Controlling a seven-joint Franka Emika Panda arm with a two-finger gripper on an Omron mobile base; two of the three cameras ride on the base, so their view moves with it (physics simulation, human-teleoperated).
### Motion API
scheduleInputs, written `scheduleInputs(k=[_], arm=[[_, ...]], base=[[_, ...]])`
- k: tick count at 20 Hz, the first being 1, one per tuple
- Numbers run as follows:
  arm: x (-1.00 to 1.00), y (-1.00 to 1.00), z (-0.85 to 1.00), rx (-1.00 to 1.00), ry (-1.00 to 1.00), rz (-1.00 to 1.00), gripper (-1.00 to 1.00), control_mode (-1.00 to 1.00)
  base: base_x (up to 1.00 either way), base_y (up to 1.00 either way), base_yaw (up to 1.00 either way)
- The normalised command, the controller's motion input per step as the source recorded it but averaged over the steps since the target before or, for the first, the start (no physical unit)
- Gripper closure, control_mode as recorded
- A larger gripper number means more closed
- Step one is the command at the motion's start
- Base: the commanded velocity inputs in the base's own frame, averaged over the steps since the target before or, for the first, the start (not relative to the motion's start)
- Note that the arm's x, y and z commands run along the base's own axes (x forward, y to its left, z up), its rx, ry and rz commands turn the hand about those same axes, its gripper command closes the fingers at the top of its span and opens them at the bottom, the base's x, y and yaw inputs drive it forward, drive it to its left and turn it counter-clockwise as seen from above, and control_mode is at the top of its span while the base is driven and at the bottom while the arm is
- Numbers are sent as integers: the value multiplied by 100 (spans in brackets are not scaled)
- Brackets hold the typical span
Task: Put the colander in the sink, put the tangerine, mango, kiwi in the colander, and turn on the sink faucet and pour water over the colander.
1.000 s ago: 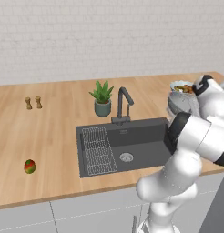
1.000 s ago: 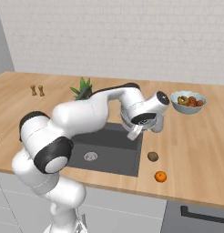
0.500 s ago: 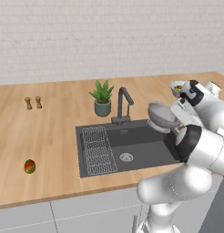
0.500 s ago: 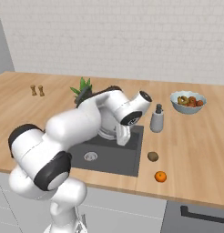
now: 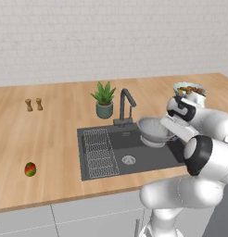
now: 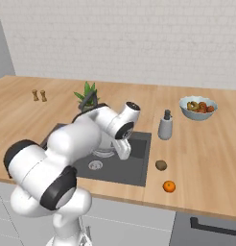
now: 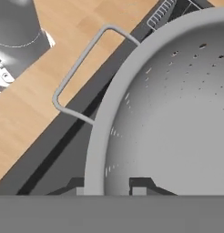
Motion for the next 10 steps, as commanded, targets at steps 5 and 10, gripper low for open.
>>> scheduleInputs(k=[5, 10], arm=[[20, 4, -42, -4, -1, 22, 100, -100], [37, 12, -36, 0, -1, 27, 100, -100]], base=[[0, 0, 0], [0, 0, 0]])
